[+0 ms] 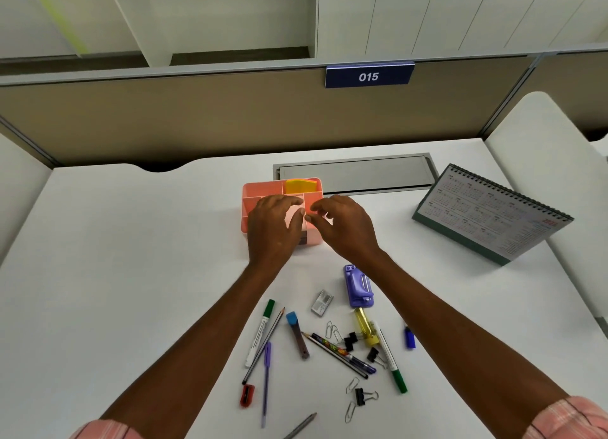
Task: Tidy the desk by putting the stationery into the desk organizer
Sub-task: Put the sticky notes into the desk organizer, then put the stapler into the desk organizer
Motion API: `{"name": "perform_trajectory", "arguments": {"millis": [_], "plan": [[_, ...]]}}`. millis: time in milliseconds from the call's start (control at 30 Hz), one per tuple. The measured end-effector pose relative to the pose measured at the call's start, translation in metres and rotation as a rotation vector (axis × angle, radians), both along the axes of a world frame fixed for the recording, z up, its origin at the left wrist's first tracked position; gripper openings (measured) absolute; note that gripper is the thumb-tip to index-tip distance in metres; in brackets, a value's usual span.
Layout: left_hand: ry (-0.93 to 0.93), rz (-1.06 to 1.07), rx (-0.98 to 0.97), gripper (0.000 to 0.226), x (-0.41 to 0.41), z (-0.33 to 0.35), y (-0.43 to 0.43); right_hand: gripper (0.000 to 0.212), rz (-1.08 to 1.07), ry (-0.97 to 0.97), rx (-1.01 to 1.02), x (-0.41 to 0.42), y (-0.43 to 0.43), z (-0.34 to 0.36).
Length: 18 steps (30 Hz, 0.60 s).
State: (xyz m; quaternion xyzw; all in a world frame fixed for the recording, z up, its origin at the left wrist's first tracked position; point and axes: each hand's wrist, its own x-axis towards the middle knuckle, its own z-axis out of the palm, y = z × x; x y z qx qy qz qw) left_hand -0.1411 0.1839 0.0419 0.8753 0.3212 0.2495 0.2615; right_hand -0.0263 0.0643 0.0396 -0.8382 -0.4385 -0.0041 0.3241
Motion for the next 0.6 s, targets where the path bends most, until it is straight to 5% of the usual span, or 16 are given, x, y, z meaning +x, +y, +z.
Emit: {"name": "perform_trajectory", "arguments": {"millis": [600], "plan": [[0.159,-0.175,-0.298,0.024,-0.065,-0.037,-0.114,0.030,-0.055,0.385,-0.109,-0.107,-0.120,-0.043]]}}
